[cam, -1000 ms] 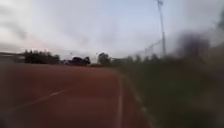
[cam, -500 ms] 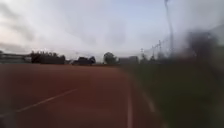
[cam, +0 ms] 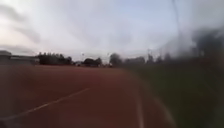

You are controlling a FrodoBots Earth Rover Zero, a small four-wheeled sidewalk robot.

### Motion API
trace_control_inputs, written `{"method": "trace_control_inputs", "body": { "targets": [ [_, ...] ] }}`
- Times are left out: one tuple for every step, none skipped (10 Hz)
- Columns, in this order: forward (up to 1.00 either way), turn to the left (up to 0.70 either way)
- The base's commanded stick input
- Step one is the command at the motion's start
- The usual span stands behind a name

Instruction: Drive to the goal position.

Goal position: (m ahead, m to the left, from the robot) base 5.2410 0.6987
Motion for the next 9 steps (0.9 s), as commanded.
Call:
{"method": "trace_control_inputs", "body": {
  "targets": [
    [0.70, 0.00],
    [0.70, 0.00],
    [0.70, 0.00],
    [0.70, 0.00],
    [0.70, 0.00],
    [0.70, 0.00],
    [0.70, 0.00],
    [0.70, 0.00],
    [0.70, -0.33]
  ]
}}
